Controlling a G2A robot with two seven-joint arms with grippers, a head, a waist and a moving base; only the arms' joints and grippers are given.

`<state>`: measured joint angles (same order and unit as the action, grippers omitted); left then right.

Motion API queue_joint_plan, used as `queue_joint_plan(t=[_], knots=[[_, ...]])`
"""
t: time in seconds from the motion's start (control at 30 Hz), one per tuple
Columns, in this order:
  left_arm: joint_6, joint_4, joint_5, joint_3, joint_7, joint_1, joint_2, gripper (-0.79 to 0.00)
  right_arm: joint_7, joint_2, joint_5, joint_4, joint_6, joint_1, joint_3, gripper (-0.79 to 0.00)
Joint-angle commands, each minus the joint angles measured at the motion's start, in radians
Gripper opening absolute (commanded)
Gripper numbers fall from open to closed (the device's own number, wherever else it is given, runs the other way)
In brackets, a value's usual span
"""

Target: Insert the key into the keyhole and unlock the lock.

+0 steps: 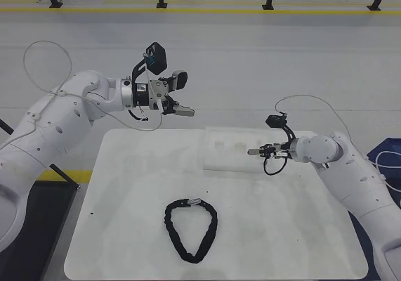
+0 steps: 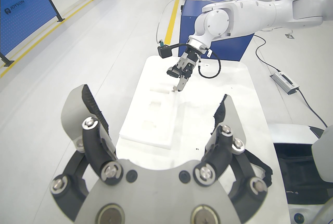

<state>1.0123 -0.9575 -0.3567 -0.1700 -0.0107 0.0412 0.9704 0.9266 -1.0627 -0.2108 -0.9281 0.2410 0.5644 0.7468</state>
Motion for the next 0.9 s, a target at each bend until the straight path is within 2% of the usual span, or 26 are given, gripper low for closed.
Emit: queue_joint_plan(t=[0.0, 0.57, 0.87], knots=[[0.000, 0.000, 0.001, 0.000, 0.001, 0.000, 0.000, 0.000, 0.014, -0.005, 0.011, 0.013, 0.023, -0.007, -0.003, 0.000], [0.000, 0.000, 0.001, 0.000, 0.001, 0.000, 0.000, 0.000, -0.011, -0.003, -0.006, -0.009, 0.015, 0.007, -0.001, 0.000], [0.000, 0.000, 0.001, 0.000, 0.001, 0.000, 0.000, 0.000, 0.008, -0.013, -0.086, -0.040, -0.114, 0.021, -0.020, 0.000]])
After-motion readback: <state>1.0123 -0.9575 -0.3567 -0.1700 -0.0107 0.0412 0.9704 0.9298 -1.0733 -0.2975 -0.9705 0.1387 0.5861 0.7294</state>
